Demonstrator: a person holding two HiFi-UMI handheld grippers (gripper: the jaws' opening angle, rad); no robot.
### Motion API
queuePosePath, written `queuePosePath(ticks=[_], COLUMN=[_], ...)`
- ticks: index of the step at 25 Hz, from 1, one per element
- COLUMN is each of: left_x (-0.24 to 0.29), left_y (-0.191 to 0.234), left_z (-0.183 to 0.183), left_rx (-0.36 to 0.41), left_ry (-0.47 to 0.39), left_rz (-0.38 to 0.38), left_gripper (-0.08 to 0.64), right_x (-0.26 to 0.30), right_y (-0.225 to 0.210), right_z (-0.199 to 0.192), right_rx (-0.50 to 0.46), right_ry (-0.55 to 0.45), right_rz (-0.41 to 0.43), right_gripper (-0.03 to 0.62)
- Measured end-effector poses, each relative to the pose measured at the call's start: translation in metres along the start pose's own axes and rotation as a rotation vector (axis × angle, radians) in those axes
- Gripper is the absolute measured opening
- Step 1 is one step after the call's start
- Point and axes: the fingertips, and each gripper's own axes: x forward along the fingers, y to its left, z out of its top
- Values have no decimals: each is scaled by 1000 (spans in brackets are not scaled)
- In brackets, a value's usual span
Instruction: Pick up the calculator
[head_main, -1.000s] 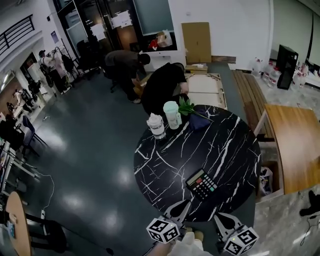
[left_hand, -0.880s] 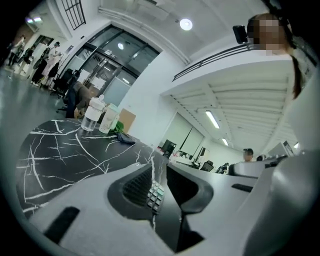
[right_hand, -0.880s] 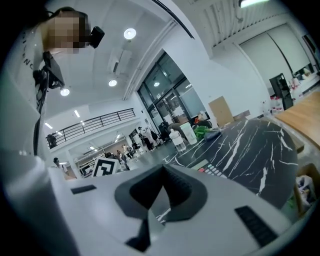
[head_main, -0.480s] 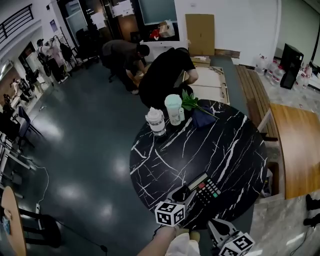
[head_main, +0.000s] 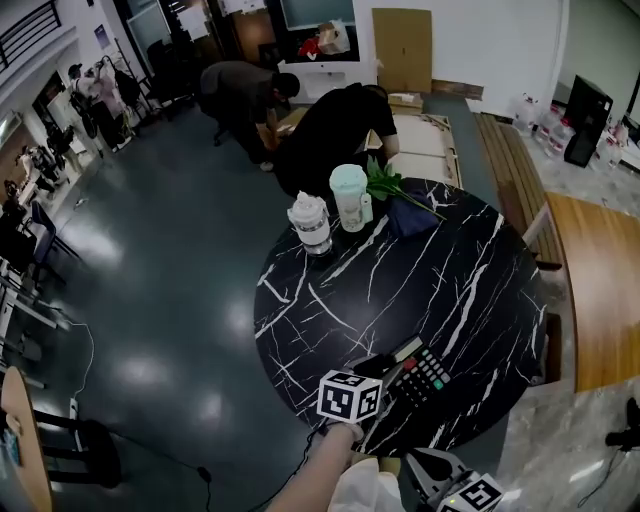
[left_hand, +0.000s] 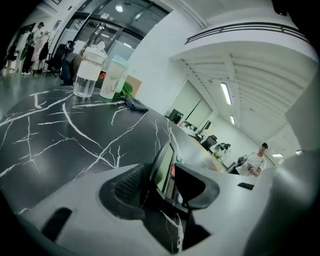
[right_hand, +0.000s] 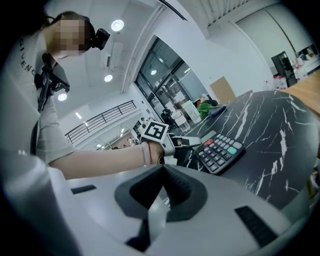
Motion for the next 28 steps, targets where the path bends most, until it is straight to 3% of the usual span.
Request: queuePosePath(ticks=[3, 8, 13, 18, 28], left_x=[8, 12, 8, 2, -25], left_y=[-1, -5, -10, -15, -12], left_z=[-5, -2, 1, 0, 9], left_rx=[17, -30, -173, -369, -492], left_ry=[73, 64, 5, -104, -232], left_rz=[7, -11, -78, -160, -196], left_gripper=[178, 132, 88, 52, 51], right_x=[0, -3, -9, -14, -24], right_y=[0, -4, -11, -15, -15], right_z=[-2, -3, -3, 0, 17], right_rx=[8, 9, 17, 25, 18], right_ry=[3, 0, -2, -12, -43], right_rz=[-1, -6, -26, -45, -65], right_gripper=[8, 8, 8, 8, 8])
